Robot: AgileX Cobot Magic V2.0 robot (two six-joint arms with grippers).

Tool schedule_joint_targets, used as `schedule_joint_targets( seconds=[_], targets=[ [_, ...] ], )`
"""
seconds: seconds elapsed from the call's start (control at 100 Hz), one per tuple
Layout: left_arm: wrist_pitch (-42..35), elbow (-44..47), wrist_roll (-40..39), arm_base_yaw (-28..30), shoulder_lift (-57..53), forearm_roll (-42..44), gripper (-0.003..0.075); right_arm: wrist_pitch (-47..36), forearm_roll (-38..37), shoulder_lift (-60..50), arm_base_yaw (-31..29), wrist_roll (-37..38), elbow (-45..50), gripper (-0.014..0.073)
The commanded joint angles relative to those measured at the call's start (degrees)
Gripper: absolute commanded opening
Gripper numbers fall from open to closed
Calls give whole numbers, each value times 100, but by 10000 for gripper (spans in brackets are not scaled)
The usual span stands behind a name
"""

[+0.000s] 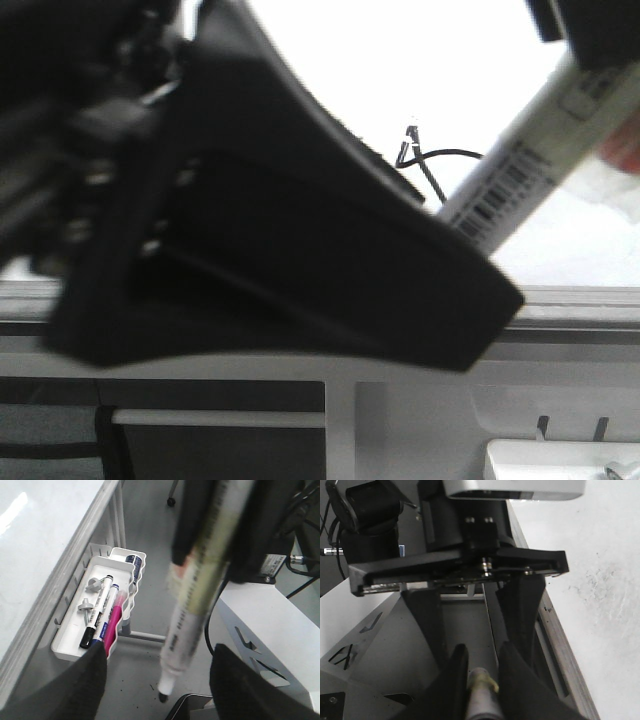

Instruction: Write number 8 on whiteboard

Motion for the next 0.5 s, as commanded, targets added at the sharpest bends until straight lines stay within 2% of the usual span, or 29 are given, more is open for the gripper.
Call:
schedule_joint_targets(
  seconds=[0.0, 0.38, 0.49],
  targets=[
    [3, -262, 10, -50, 14, -315, 406, -48, 296, 4, -22, -29, -192, -44],
    [72, -540, 10, -62, 340, -723, 406, 335, 303, 4, -22, -29, -192, -44],
    [72, -555, 10, -62, 362, -756, 372, 394, 389, 4, -22, -29, -192, -44]
  ],
)
